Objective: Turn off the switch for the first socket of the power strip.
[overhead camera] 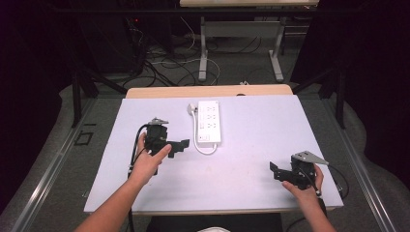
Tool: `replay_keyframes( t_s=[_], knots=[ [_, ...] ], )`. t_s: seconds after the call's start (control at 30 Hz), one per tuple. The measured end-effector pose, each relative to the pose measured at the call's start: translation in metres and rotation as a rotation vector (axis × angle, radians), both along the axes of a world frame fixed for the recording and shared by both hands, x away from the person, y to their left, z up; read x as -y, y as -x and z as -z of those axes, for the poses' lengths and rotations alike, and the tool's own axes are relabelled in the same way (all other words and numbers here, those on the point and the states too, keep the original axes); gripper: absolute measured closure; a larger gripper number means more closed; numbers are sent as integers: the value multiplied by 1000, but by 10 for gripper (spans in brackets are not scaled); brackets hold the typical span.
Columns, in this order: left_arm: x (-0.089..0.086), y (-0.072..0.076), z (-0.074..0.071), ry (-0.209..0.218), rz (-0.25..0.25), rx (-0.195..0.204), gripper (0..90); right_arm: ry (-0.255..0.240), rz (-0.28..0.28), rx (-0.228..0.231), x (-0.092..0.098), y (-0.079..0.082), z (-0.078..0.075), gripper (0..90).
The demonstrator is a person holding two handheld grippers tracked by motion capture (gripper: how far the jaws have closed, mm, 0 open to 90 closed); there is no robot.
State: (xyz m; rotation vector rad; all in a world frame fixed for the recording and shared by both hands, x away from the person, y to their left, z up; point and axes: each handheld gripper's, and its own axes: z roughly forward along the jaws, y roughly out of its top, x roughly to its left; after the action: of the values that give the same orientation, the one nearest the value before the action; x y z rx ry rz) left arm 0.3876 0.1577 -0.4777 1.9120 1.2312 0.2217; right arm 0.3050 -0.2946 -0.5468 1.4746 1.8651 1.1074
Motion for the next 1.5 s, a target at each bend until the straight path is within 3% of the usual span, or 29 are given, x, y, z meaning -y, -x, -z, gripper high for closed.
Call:
replay_keyframes(
  t_s=[0.2, 0.4, 0.63, 1.07, 1.37, 1.5],
  knots=[
    [-23, 15, -3, 24, -36, 15, 5, -8, 3, 10, 1, 1, 0, 108],
    [-43, 30, -8, -4, -57, 20, 5, -17, 6, 5, -1, 1, 0, 108],
    [-65, 45, -4, 16, -114, 20, 7, -17, 5, 7, -1, 2, -1, 108],
    [-98, 61, 23, 57, -212, 6, 13, -20, 15, 10, -1, 1, 0, 110],
    [-115, 63, 41, 85, -265, -7, 18, -19, 12, 2, 0, 1, 0, 111],
    [-122, 62, 49, 72, -298, 4, 20, -17, 9, 6, 1, 1, 0, 111]
  ],
)
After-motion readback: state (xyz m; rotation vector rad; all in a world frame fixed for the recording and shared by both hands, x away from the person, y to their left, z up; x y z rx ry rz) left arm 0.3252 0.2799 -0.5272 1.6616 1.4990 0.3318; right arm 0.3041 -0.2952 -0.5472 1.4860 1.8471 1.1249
